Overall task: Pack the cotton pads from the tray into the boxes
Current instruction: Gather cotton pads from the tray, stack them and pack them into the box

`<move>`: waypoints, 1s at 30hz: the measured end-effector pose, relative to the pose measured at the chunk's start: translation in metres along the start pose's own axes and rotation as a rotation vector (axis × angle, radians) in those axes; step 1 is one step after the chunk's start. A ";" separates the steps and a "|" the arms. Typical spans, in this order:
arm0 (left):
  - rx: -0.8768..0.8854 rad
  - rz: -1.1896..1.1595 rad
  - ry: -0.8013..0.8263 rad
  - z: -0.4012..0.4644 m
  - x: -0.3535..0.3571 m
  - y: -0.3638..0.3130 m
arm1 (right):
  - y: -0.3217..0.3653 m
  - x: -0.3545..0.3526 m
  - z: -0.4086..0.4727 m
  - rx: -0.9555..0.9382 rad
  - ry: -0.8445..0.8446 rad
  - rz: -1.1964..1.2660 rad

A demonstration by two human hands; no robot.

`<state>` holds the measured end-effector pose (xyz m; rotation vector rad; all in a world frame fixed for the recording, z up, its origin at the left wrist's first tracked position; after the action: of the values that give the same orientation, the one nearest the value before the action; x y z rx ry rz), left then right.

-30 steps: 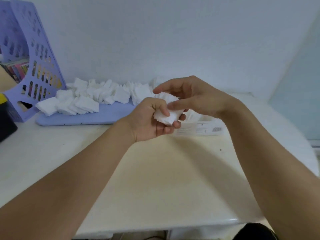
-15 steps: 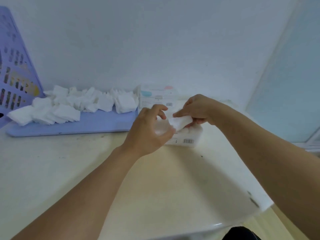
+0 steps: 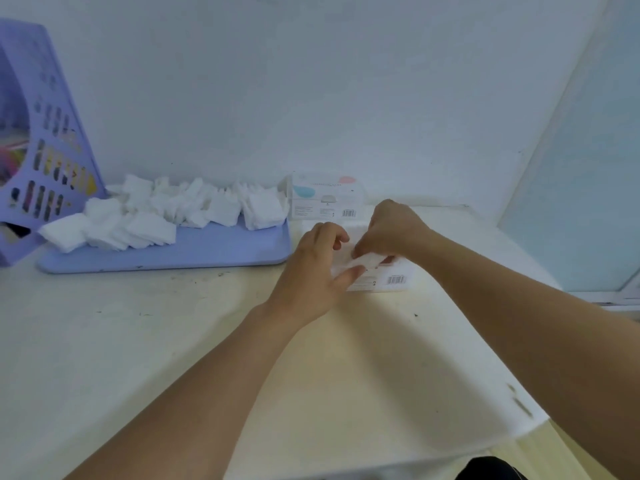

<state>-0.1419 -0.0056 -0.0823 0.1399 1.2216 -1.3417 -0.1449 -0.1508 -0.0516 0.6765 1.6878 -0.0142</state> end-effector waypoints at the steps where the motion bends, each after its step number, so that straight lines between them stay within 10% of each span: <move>1: 0.020 0.042 0.017 0.000 0.001 -0.003 | 0.001 0.000 -0.002 -0.004 -0.042 -0.086; 8: 0.051 0.336 0.156 0.002 0.017 -0.011 | 0.008 -0.015 -0.006 -0.032 -0.057 -0.284; 14: 0.051 0.299 0.166 0.004 0.017 -0.008 | 0.037 0.000 -0.040 -0.601 0.129 -0.020; 24: 0.055 0.234 0.145 0.006 0.012 0.001 | 0.027 0.052 -0.038 -0.804 0.152 -0.415; 30: 0.085 0.098 0.180 0.006 0.010 0.000 | 0.028 0.048 -0.027 -0.622 0.231 -0.327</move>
<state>-0.1412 -0.0160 -0.0871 0.3834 1.2912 -1.3173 -0.1600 -0.0970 -0.0783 -0.0689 1.8729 0.3554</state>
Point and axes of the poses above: each hand's wrist, its own z-axis towards the middle knuckle, its own x-axis out of the palm, y = z × x, the point moved 9 cm from there along z, towards the middle knuckle, and after that the axes turned 14 degrees about y, right-handed, at the moved point
